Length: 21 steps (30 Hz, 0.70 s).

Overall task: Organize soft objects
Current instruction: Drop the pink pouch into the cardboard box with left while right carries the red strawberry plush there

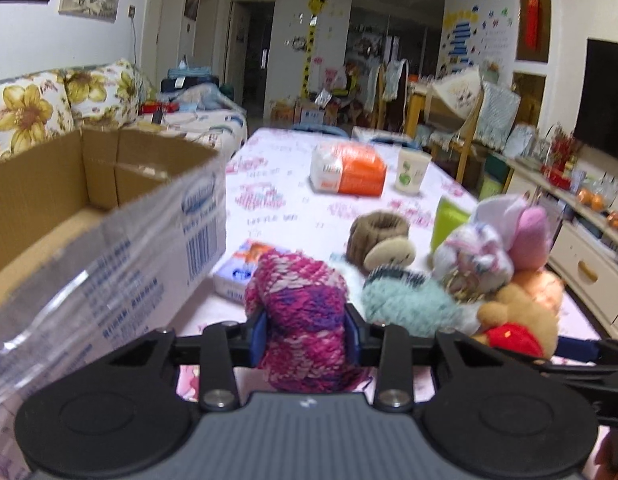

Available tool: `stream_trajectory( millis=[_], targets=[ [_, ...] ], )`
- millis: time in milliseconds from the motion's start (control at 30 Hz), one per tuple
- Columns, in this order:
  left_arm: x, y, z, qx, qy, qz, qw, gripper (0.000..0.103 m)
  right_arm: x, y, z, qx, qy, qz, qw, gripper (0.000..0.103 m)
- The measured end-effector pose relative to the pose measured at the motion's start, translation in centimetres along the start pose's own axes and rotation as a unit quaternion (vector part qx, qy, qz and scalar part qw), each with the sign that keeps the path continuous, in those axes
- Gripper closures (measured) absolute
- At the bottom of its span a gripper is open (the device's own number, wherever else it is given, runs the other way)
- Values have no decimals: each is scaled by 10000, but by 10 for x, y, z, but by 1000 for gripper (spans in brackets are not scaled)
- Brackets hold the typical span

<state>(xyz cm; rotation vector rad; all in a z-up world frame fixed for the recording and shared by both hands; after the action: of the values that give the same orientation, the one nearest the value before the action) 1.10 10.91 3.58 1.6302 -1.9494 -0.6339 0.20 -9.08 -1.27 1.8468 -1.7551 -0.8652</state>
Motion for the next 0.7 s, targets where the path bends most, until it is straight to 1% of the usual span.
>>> stream_trajectory(
  millis=[133, 233, 400, 567, 700],
  targets=[
    [-2, 17, -6, 316, -22, 21, 9995, 66, -1, 9, -3, 155, -96, -23, 9998, 3],
    [-7, 30, -12, 558, 78, 87, 9984, 66, -3, 17, -7, 274, -227, -133, 9993, 3],
    [-16, 52, -19, 1064, 138, -96, 9942, 66, -12, 32, -16, 486, -411, -418, 9971, 3],
    [-33, 71, -24, 1443, 438, -258, 9882, 66, -29, 47, -26, 691, -531, -860, 9925, 3],
    [-52, 86, -25, 1750, 817, -427, 9802, 66, -51, 51, -41, 747, -541, -1294, 9873, 3]
  ],
)
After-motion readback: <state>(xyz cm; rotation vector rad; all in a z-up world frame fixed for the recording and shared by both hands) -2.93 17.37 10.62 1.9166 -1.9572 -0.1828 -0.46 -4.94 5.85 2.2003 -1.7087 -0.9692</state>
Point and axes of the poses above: each gripper's, at about its wrist camera, not at the fingertips, and y roughly against the way its jaws point, x to its right, z to its underside, the point moved 4 cm from there along -y, roughly the way its jaws point, and after that the axes turned 11 degrees about -x, right-handed, at the moved point
